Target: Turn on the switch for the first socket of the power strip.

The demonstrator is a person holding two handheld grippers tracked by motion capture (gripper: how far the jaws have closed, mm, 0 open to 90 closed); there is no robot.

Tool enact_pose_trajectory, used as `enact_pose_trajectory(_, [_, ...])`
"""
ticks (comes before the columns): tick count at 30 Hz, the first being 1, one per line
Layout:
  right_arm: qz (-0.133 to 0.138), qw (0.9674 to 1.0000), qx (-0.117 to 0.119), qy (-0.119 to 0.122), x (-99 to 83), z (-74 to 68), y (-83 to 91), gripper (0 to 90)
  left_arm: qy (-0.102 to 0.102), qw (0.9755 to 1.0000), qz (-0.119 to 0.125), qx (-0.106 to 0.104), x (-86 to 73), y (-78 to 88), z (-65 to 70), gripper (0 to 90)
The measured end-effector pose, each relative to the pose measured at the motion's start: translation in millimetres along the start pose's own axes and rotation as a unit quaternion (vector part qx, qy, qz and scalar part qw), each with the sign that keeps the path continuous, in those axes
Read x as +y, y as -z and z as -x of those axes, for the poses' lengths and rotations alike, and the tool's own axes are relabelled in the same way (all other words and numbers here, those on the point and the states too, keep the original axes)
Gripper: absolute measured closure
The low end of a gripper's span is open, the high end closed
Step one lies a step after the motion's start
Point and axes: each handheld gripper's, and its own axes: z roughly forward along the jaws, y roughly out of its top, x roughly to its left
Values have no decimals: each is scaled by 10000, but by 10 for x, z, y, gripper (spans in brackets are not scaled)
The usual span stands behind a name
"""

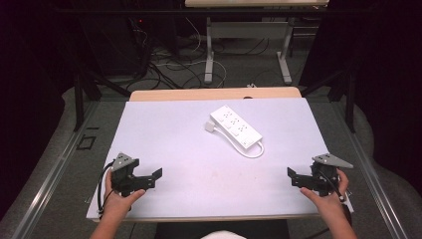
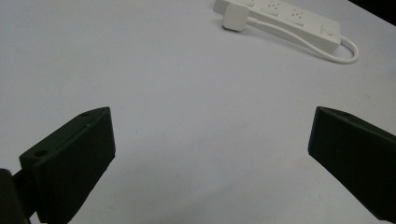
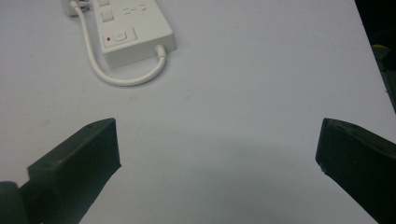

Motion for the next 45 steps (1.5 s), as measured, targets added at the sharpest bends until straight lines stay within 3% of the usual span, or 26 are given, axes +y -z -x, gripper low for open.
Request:
enact_pose_trajectory(7, [175, 9998, -54, -45, 16, -28, 5, 0, -154, 9999, 46, 50, 10, 18, 96, 3])
enact_pose_trajectory(14, [104, 9997, 179, -113, 7, -72, -23, 0, -97, 9999, 30, 50, -7, 52, 142, 2])
enact_pose_trajectory(21, [28, 9998, 189, 83, 42, -129, -67, 0, -153, 9999, 32, -7, -5, 42, 165, 2])
enact_pose_trajectory(28, [123, 9990, 323, 268, 85, -240, -100, 1, -161, 9999, 44, -22, -8, 25, 160, 2])
enact_pose_trajectory(34, [4, 9986, 321, 430, 93, -296, -138, 57, -147, 9999, -12, 65, -23, 20, 165, 2])
enact_pose_trajectory(38, [-75, 9988, 283, 386, 82, -307, -138, 144, -156, 9998, 28, 84, -14, 32, 171, 3])
enact_pose_trajectory(45, [-104, 9991, 316, 261, 82, -277, -136, 192, -182, 9998, 38, 112, 1, 12, 169, 3])
